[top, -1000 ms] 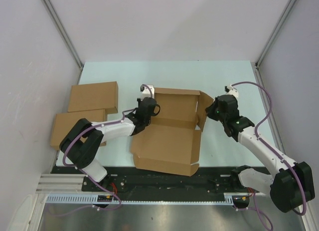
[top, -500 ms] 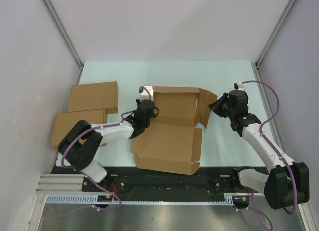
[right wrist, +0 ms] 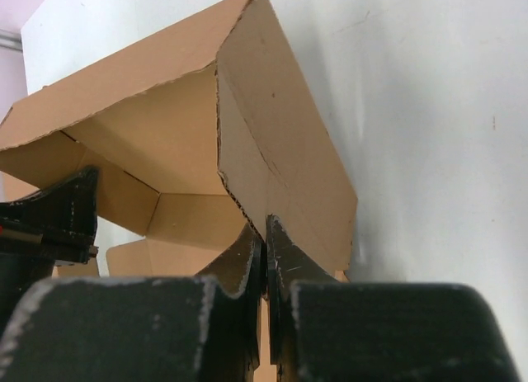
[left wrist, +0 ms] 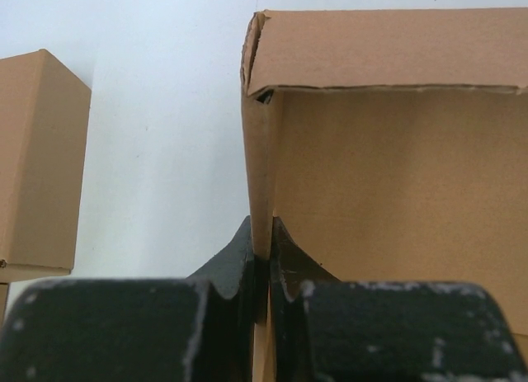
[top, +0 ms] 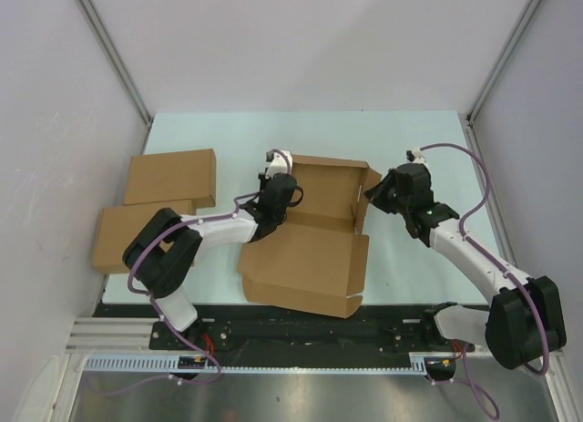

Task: Fold the paper box

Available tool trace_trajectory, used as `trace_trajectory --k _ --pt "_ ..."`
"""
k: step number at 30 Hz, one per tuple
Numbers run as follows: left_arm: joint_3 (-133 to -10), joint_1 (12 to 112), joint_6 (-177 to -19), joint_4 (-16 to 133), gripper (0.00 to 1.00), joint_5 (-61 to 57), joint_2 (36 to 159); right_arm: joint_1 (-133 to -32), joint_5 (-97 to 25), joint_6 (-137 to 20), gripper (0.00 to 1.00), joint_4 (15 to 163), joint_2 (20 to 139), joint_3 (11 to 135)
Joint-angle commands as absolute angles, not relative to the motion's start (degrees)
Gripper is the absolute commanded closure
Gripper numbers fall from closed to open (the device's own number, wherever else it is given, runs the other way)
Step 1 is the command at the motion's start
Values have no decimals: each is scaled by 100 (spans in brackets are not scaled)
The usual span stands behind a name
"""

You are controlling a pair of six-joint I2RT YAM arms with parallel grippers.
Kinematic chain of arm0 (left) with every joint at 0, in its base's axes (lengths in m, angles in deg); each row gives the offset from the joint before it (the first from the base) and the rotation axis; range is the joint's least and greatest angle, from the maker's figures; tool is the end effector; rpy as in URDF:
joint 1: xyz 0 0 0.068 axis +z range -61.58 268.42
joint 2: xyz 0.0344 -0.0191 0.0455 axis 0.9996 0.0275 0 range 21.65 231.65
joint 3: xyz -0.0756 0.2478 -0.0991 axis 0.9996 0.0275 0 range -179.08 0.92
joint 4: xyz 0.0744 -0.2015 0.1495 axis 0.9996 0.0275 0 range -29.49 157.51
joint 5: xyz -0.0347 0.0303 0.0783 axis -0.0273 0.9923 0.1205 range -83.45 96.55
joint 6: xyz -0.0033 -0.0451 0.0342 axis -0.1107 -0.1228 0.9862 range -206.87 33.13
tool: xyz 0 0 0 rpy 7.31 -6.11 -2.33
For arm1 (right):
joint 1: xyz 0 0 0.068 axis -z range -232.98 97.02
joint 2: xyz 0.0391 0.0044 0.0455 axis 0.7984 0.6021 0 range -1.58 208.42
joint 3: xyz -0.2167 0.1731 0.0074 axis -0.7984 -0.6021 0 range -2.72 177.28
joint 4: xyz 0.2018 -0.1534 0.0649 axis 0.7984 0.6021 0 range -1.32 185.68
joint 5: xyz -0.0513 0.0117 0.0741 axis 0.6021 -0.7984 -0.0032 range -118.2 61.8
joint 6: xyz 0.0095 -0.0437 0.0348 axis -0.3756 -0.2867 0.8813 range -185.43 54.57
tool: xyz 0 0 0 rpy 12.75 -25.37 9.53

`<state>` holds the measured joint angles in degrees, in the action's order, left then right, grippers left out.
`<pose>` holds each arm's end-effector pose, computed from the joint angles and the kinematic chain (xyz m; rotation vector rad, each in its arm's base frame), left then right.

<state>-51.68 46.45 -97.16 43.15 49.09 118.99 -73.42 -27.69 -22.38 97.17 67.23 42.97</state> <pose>0.2874 -0.2224 0.2024 0.0846 1.9176 0.1525 0.2519 0.0934 0.2635 0.4350 2.1477 0.6359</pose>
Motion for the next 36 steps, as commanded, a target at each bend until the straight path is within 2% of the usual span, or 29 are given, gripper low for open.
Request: trace_trajectory --k 1,10,14,22,31,36 --pt "-5348 4553 -9768 4452 100 5023 11965 -7827 -2364 -2314 100 9509 6838 4588" --pt "-4997 4553 -9927 4180 100 4979 11772 -8883 -1045 -3158 98 9799 7189 4615" --pt "-4821 4562 -9892 3977 100 4988 11684 -9165 -720 -3405 76 9861 7181 4606" --pt "-4707 4571 -9856 3880 100 5014 11604 -9174 -561 -3528 61 10019 7225 4606" --pt "-4645 4571 -9856 3845 100 5014 11604 -9191 -447 -3739 40 10090 6970 4597" --pt "-4645 4571 -9856 3845 100 5014 11622 -9183 -456 -3836 35 10063 6812 4606"
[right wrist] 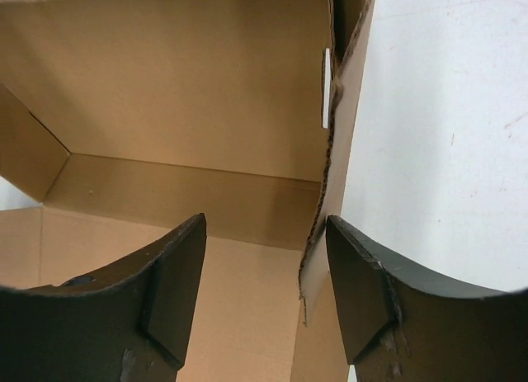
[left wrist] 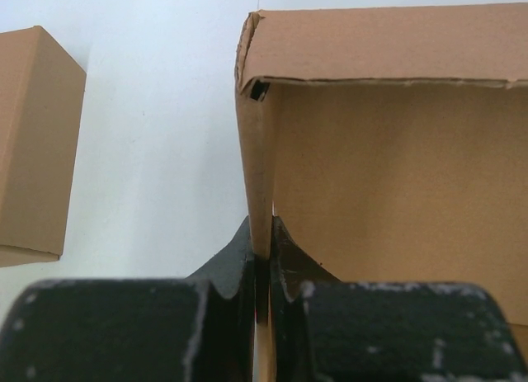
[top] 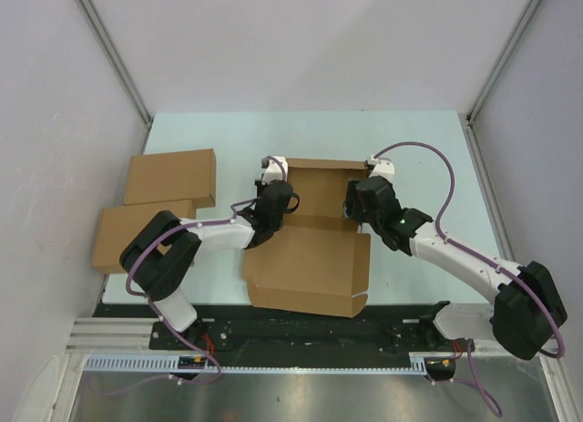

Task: Fold the paper box

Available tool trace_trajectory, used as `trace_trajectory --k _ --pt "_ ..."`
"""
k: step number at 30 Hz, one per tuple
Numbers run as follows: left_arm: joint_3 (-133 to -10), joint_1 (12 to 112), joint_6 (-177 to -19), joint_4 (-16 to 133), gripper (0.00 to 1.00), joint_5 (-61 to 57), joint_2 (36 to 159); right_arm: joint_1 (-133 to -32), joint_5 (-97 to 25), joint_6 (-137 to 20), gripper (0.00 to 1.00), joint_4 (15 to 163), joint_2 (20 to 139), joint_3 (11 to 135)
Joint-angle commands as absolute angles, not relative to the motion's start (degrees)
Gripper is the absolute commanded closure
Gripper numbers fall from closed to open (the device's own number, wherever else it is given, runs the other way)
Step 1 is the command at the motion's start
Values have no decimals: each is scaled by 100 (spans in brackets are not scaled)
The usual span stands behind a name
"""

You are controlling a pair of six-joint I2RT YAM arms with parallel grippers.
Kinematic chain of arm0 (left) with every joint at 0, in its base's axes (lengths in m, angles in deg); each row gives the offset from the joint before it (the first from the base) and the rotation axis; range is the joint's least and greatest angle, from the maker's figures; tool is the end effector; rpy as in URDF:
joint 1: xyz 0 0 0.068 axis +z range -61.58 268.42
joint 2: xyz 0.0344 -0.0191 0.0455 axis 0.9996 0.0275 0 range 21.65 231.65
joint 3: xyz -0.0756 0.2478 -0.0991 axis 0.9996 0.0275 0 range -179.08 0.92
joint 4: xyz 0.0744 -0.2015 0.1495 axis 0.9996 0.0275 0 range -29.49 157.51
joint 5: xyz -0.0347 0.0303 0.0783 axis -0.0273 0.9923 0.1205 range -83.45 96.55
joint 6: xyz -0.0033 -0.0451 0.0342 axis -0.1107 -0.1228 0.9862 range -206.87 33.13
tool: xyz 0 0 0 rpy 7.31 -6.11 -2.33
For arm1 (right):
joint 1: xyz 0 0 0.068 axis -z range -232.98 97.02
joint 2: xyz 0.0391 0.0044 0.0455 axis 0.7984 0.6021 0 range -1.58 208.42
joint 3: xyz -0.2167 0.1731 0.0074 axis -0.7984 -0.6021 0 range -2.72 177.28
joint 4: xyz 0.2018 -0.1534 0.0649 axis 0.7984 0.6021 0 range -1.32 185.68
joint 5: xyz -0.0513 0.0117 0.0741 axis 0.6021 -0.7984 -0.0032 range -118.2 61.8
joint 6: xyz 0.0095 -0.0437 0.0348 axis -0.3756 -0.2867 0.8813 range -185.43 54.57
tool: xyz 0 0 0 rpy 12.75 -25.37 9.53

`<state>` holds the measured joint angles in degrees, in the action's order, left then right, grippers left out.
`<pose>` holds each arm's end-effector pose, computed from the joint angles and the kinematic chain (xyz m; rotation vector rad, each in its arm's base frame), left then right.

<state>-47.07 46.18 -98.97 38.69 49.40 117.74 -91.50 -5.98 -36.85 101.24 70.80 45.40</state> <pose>0.2768 -0.2149 0.1925 0.0456 1.9027 0.1209 0.2249 0.1598 0.2573 0.0245 2.1689 0.2438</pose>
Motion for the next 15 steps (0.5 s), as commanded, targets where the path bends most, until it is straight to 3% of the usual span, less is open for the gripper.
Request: trace_trajectory --k 1,9,12,15 --pt "-4636 4579 -9856 3854 100 5023 11622 -9183 -464 -3845 34 10072 6785 4597" --pt "-4610 4588 -9865 3845 100 5023 11613 -9200 -535 -3818 34 10098 6416 4588" --pt "-4627 4597 -9900 3871 100 4997 11622 -9200 -535 -3836 42 10090 6434 4579" --pt "-4619 4597 -9918 3880 100 4988 11613 -9200 -596 -3888 55 9949 6538 4544"
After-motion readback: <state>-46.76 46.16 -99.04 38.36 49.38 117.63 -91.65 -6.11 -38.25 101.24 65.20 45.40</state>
